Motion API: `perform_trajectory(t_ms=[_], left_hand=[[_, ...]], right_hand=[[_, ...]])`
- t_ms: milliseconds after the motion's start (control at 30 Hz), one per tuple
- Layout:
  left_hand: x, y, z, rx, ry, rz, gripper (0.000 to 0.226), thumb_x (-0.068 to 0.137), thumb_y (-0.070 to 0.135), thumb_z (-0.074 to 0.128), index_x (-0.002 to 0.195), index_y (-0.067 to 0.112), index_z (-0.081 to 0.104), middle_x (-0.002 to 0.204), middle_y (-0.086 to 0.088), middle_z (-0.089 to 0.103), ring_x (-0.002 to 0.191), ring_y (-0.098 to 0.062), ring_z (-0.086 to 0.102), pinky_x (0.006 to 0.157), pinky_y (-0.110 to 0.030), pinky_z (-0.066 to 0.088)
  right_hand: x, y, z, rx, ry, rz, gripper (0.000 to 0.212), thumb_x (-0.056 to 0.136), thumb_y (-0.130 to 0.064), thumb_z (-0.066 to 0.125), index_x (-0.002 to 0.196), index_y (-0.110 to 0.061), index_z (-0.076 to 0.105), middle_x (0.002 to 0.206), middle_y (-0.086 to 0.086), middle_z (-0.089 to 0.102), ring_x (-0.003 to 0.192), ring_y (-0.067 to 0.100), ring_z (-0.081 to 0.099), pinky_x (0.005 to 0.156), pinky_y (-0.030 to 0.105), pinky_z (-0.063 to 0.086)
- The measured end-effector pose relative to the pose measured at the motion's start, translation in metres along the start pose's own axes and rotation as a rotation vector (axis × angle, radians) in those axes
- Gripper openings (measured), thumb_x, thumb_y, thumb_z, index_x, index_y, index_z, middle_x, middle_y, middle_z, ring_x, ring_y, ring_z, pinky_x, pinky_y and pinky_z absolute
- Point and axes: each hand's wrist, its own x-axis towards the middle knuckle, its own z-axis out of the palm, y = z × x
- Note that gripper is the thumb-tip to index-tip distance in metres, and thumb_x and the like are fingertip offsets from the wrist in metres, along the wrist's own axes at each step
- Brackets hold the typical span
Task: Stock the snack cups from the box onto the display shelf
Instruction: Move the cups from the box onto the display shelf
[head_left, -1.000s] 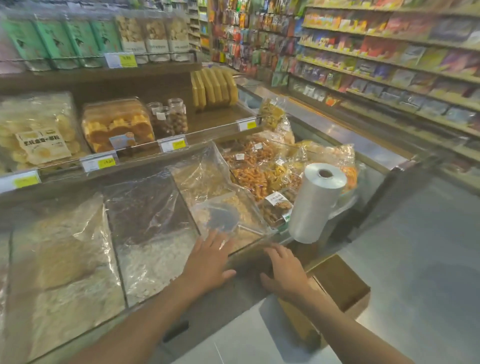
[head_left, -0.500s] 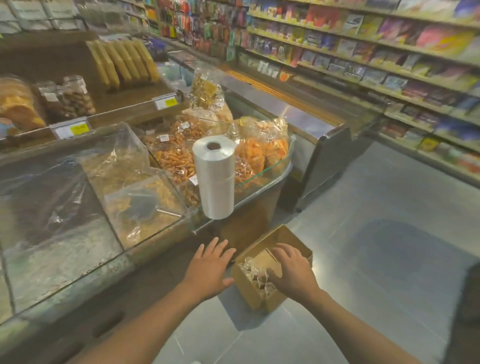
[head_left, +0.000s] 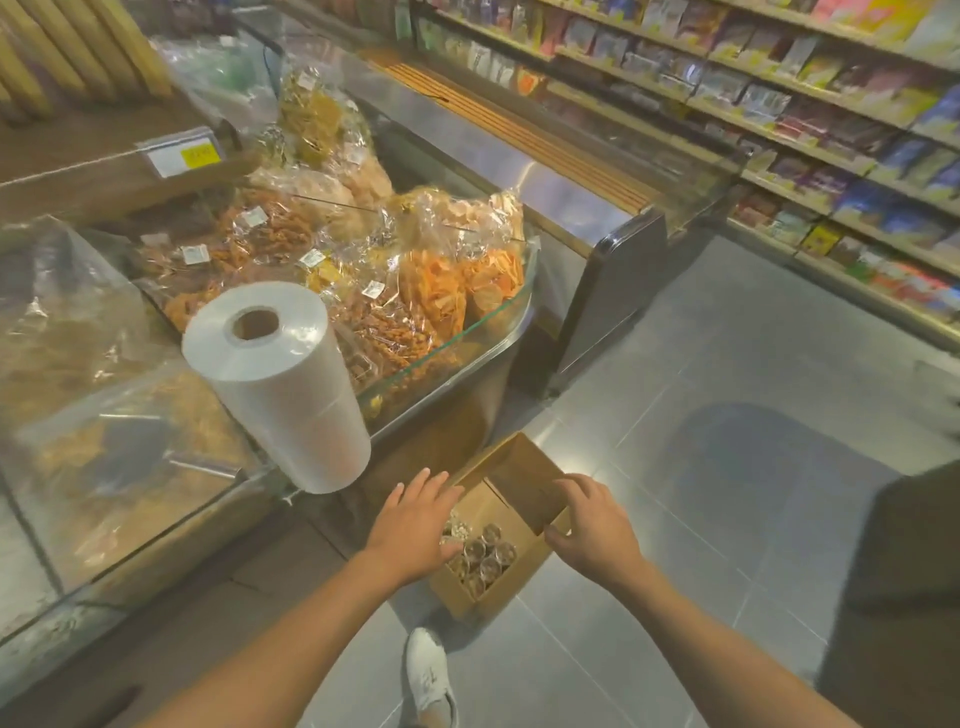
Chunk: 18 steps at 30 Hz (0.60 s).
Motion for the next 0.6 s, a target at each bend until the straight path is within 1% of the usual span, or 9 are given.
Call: perform_trajectory(t_ms=[200, 333, 467, 533, 600], left_hand=[[0.063, -0.005, 0.018, -0.046, -0.062, -0.036, 0.078, 0.096, 0.056, 0.059, 0.161, 0.03, 0.025, 0.171, 0.001, 0.017, 0.159, -0.024, 0.008, 0.126, -0.049, 0.017], [0.098, -0.002, 0.053, -0.08, -0.083, -0.085, 0.08, 0.095, 0.058, 0.06, 0.161, 0.029, 0.025, 0.172, 0.001, 0.017, 0.159, -0.023, 0.008, 0.126, -0.048, 0.017], [0.139, -0.005, 0.109, -0.089, -0.099, -0.115, 0.082, 0.095, 0.058, 0.06, 0.162, 0.028, 0.022, 0.172, 0.002, 0.016, 0.159, -0.022, 0.006, 0.127, -0.048, 0.015], [0.164, -0.009, 0.141, -0.085, -0.119, -0.116, 0.082, 0.096, 0.055, 0.06, 0.163, 0.027, 0.021, 0.172, 0.003, 0.015, 0.159, -0.022, 0.005, 0.127, -0.048, 0.014], [0.189, -0.015, 0.176, -0.078, -0.131, -0.12, 0.083, 0.096, 0.054, 0.061, 0.163, 0.027, 0.021, 0.172, 0.002, 0.014, 0.159, -0.022, 0.004, 0.128, -0.048, 0.013]], right_hand=[[0.062, 0.023, 0.013, 0.012, -0.093, 0.028, 0.066, 0.087, -0.046, 0.065, 0.146, -0.022, 0.048, 0.149, 0.0, 0.049, 0.137, 0.022, 0.043, 0.113, 0.039, 0.042], [0.102, 0.048, 0.035, -0.003, -0.154, 0.003, 0.064, 0.084, -0.047, 0.063, 0.142, -0.022, 0.05, 0.142, 0.001, 0.053, 0.13, 0.023, 0.047, 0.108, 0.041, 0.044], [0.149, 0.083, 0.087, -0.018, -0.182, -0.058, 0.059, 0.081, -0.052, 0.061, 0.133, -0.026, 0.053, 0.132, -0.003, 0.058, 0.119, 0.021, 0.051, 0.099, 0.042, 0.05], [0.173, 0.1, 0.122, -0.038, -0.183, -0.095, 0.056, 0.083, -0.05, 0.061, 0.133, -0.026, 0.053, 0.133, -0.003, 0.058, 0.12, 0.023, 0.052, 0.1, 0.044, 0.051], [0.193, 0.115, 0.155, -0.048, -0.179, -0.116, 0.056, 0.086, -0.045, 0.063, 0.137, -0.024, 0.053, 0.138, -0.001, 0.056, 0.127, 0.026, 0.052, 0.104, 0.046, 0.048]])
